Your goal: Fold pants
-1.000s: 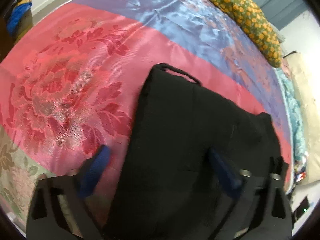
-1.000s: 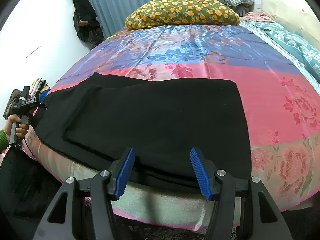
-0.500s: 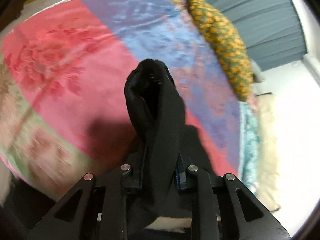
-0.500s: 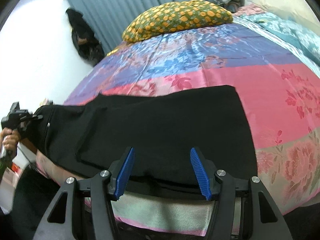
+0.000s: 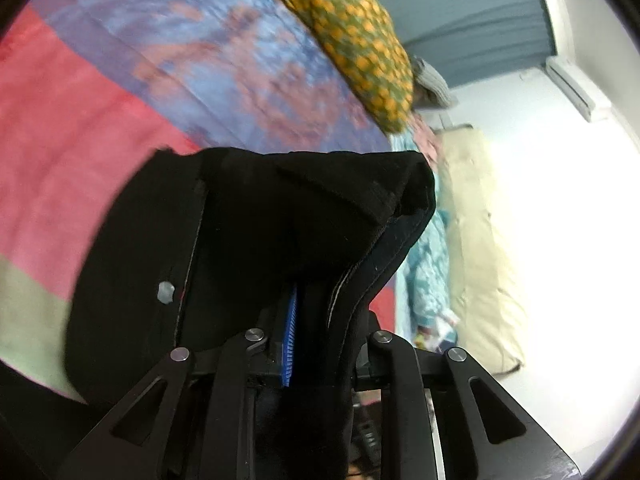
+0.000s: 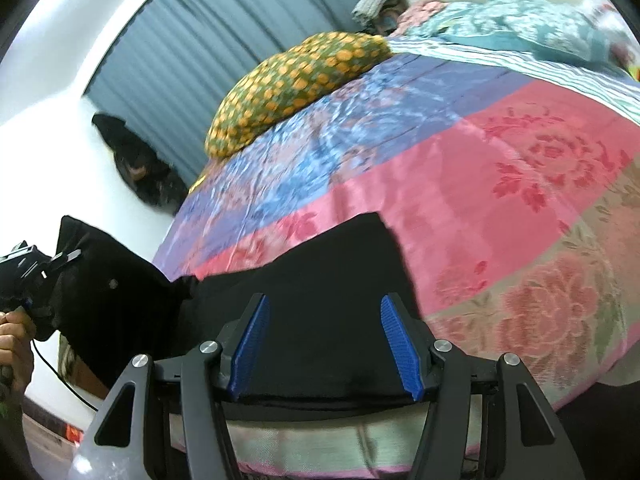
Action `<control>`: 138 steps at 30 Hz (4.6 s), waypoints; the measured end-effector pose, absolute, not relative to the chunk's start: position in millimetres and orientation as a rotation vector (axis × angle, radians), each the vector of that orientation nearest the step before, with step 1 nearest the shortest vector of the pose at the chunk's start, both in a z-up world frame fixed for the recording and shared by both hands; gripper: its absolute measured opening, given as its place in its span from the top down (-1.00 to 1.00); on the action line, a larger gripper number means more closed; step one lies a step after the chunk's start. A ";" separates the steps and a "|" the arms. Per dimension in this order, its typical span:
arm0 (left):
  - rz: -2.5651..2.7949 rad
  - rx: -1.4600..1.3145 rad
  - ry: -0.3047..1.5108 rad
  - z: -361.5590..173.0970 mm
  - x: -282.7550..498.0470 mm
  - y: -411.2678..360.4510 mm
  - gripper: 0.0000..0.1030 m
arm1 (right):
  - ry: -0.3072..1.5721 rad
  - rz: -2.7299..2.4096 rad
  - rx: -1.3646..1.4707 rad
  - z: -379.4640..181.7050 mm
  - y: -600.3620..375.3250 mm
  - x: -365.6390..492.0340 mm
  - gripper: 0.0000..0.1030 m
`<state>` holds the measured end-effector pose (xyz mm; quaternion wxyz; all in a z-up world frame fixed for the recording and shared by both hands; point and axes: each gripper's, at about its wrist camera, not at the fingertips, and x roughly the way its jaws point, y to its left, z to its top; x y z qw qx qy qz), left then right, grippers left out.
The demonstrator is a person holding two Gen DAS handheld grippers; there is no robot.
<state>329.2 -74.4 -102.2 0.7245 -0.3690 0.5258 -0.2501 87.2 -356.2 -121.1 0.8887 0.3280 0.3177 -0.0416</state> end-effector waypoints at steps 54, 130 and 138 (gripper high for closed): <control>-0.336 -0.277 1.163 -157.5 213.4 -33.1 -0.26 | 1.047 0.439 0.428 -145.4 -396.5 159.5 -0.14; -0.481 -0.050 1.311 -206.0 405.6 -193.8 -0.47 | 0.946 0.235 0.332 -148.2 -364.3 157.2 0.57; -0.242 -0.107 1.245 -201.6 442.8 -165.7 -0.24 | 0.904 0.212 0.477 -153.6 -378.2 146.8 0.65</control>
